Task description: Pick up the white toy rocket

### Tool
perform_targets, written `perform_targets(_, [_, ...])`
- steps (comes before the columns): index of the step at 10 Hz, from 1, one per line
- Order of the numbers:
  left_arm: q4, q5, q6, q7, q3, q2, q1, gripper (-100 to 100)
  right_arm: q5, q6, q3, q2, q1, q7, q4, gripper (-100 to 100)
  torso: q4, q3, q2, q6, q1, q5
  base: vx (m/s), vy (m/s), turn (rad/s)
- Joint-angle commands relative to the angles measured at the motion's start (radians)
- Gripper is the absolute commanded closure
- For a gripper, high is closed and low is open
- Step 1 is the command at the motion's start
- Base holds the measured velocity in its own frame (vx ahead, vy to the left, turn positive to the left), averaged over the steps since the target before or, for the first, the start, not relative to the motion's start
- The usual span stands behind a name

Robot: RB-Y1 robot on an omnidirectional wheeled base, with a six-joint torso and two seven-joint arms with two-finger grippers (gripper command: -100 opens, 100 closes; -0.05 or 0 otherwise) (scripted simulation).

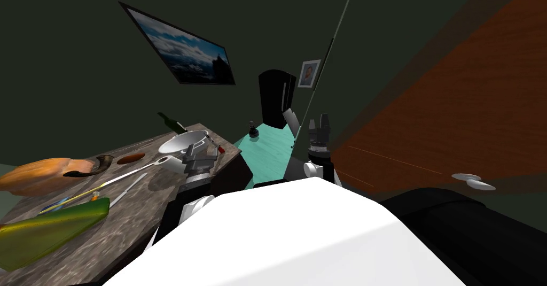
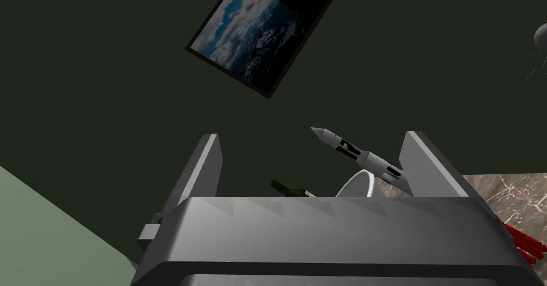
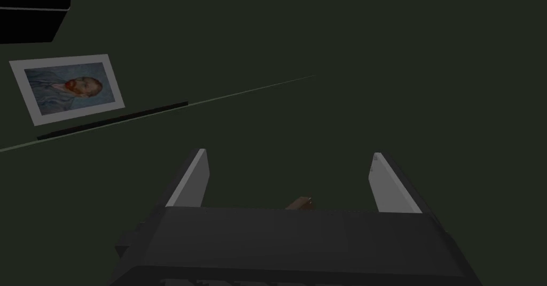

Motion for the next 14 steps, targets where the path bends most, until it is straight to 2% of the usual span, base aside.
perform_targets(1, [0.016, 0.046, 0.005, 0.024, 0.01, -0.002, 0.007, -100, 0.0, 0.0, 0.0, 0.0, 0.0, 0.0, 0.0, 0, 0.0, 0.0, 0.0, 0.0, 0.0, 0.0, 0.076, -0.06, 0.075])
perform_targets(2, [0.028, 0.077, 0.01, 0.045, 0.02, -0.003, 0.014, -100, 0.0, 0.0, 0.0, 0.0, 0.0, 0.0, 0.0, 0, 0.0, 0.0, 0.0, 0.0, 0.002, 0.001, 0.104, -0.065, 0.114])
perform_targets(3, [0.028, 0.084, 0.01, 0.045, 0.02, -0.003, 0.014, -100, 0.0, 0.0, 0.0, 0.0, 0.0, 0.0, 0.0, 0, 0.0, -0.001, -0.001, 0.0, 0.002, 0.001, 0.092, -0.058, 0.039])
perform_targets(5, [0.051, 0.151, 0.02, 0.091, 0.04, -0.006, 0.024, -100, 0.0, 0.0, 0.0, 0.0, 0.0, 0.0, 0.0, 0, 0.0, -0.001, -0.002, 0.0, 0.002, 0.001, 0.121, -0.078, 0.103])
perform_targets(6, [0.051, 0.16, 0.02, 0.091, 0.04, -0.006, 0.024, -100, 0.0, 0.0, 0.0, 0.0, 0.0, 0.0, 0.0, 0, -0.001, -0.002, -0.003, 0.0, 0.002, 0.0, 0.089, -0.065, 0.054])
perform_targets(8, [0.076, 0.225, 0.028, 0.139, 0.06, -0.007, 0.029, -100, 0.0, 0.0, 0.0, 0.0, 0.0, 0.0, 0.0, 0, 0.0, -0.001, -0.003, 0.0, 0.002, 0.001, 0.139, -0.067, 0.11])
perform_targets(9, [0.076, 0.237, 0.028, 0.139, 0.06, -0.007, 0.029, -100, 0.0, 0.0, 0.0, 0.0, 0.0, 0.0, 0.0, 0, -0.001, -0.003, -0.005, 0.0, 0.003, 0.001, 0.111, -0.049, 0.052])
perform_targets(12, [0.113, 0.336, 0.038, 0.215, 0.092, -0.009, 0.031, -100, 0.0, 0.0, 0.0, 0.0, 0.0, 0.0, 0.0, 0, -0.001, -0.003, -0.005, 0.0, 0.005, 0.001, 0.152, -0.048, 0.119])
perform_targets(13, [0.113, 0.348, 0.038, 0.215, 0.092, -0.009, 0.031, -100, 0.0, 0.0, 0.0, 0.0, 0.0, 0.0, 0.0, 0, -0.002, -0.004, -0.007, 0.0, 0.004, 0.001, 0.117, -0.051, 0.048])
perform_targets(14, [0.125, 0.383, 0.04, 0.24, 0.102, -0.011, 0.029, -100, 0.0, 0.0, 0.0, 0.0, 0.0, 0.0, 0.0, 0, -0.001, -0.003, -0.004, 0.0, 0.004, 0.001, 0.11, -0.034, 0.078])
